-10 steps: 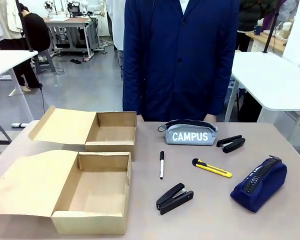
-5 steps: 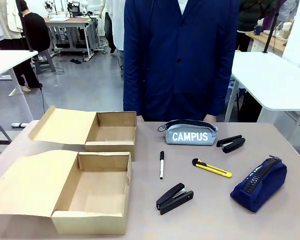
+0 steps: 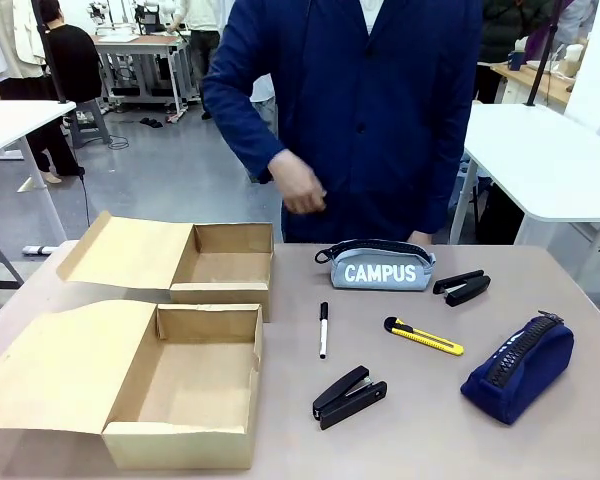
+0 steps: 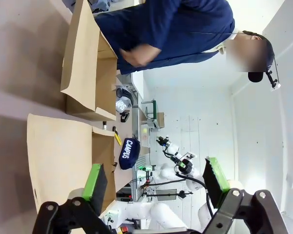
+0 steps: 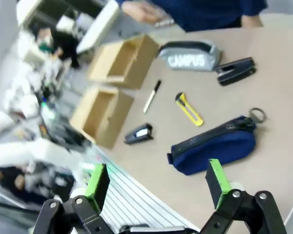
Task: Place items inside the box.
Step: Pick up a Pencil pouch or Stapler and place it inside the Mailer Box closest to the robot.
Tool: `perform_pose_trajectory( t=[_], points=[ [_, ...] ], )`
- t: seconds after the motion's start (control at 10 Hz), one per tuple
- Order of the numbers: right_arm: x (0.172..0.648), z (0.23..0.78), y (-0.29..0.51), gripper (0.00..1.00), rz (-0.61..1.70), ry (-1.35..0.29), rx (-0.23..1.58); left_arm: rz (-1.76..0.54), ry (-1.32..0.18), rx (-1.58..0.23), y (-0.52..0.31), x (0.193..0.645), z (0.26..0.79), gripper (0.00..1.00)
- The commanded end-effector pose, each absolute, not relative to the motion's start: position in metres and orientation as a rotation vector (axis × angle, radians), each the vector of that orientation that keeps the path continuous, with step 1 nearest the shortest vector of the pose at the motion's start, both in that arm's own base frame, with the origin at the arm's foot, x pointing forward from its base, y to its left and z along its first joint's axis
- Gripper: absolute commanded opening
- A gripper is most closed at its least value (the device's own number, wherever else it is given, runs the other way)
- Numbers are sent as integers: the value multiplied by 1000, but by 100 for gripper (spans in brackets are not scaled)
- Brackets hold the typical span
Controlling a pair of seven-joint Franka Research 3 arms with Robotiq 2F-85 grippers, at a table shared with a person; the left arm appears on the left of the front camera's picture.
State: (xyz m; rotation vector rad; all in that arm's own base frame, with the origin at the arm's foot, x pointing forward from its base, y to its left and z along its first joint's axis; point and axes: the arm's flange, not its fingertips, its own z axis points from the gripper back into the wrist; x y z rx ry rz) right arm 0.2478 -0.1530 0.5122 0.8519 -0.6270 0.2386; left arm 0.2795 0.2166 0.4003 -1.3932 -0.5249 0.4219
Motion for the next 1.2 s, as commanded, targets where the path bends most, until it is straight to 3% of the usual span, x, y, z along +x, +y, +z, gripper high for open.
perform_pose_trajectory(
  t=[0.0, 0.1, 0.2, 0.4, 0.7, 1.1],
  points=[
    [254, 502, -81, 100, 588, -573, 628, 399, -548, -1402, 215, 276, 401, 100],
    [257, 502, -87, 100, 594, -584, 626, 399, -548, -1402, 215, 276, 401, 100],
    [248, 505, -132, 100, 433, -636, 848, 399, -548, -1402, 215, 276, 401, 100],
    [190, 489, -209, 100, 309, -715, 1000, 399, -548, -1402, 215, 276, 401, 100],
    [125, 448, -263, 100, 170, -875, 1087, 399, -548, -1402, 215, 276, 401, 100],
    [131, 428, -265, 100, 152, -858, 1110, 399, -548, -1402, 215, 276, 401, 100]
  ],
)
